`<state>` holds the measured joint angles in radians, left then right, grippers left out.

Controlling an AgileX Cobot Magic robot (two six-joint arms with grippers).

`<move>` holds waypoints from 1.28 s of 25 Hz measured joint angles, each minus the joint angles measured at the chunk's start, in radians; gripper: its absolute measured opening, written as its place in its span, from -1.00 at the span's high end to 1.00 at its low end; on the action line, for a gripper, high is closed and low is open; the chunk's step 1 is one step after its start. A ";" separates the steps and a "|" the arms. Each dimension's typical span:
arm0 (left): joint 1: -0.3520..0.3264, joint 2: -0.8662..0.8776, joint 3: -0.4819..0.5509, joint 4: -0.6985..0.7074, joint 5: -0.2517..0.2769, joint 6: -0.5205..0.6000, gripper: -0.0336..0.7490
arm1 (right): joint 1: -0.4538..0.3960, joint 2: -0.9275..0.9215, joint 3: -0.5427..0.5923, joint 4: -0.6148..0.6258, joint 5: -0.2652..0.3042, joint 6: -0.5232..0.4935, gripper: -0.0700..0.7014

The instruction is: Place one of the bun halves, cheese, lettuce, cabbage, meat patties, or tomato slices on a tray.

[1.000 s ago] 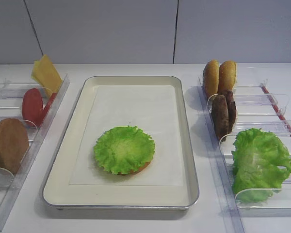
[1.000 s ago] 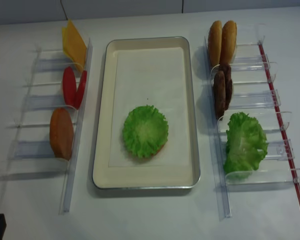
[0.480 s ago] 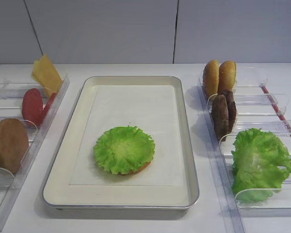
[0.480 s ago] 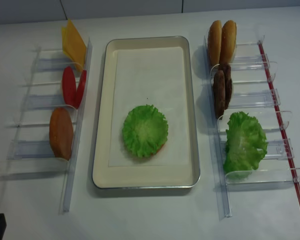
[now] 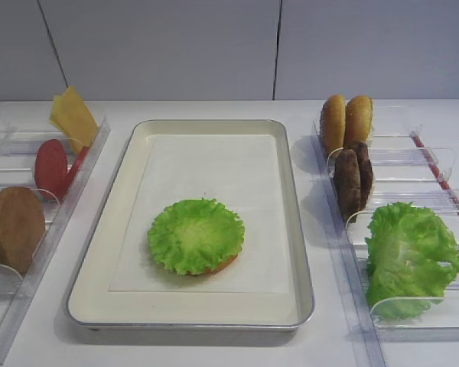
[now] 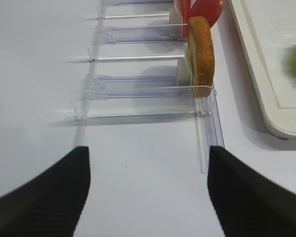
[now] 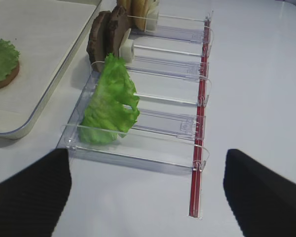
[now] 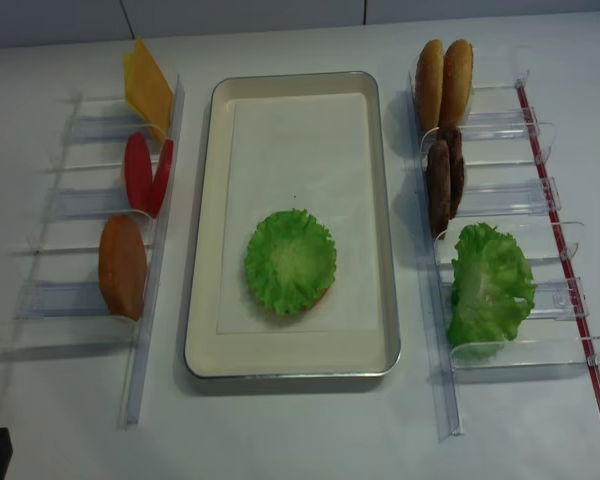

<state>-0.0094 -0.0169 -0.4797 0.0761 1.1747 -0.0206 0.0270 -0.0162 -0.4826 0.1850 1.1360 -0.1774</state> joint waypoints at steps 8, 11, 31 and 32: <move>0.000 0.000 0.000 0.000 0.000 0.000 -0.30 | 0.000 0.000 0.000 0.000 0.000 -0.002 -0.82; 0.000 0.000 0.000 0.000 0.000 0.000 -0.30 | 0.000 0.000 0.000 0.000 0.000 -0.002 -0.82; 0.000 0.000 0.000 0.000 0.000 0.000 -0.30 | 0.000 0.000 0.000 0.000 0.000 -0.002 -0.82; 0.000 0.000 0.000 0.000 0.000 0.000 -0.30 | 0.000 0.000 0.000 0.000 0.000 -0.002 -0.82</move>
<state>-0.0094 -0.0169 -0.4797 0.0761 1.1747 -0.0206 0.0270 -0.0162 -0.4826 0.1850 1.1360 -0.1793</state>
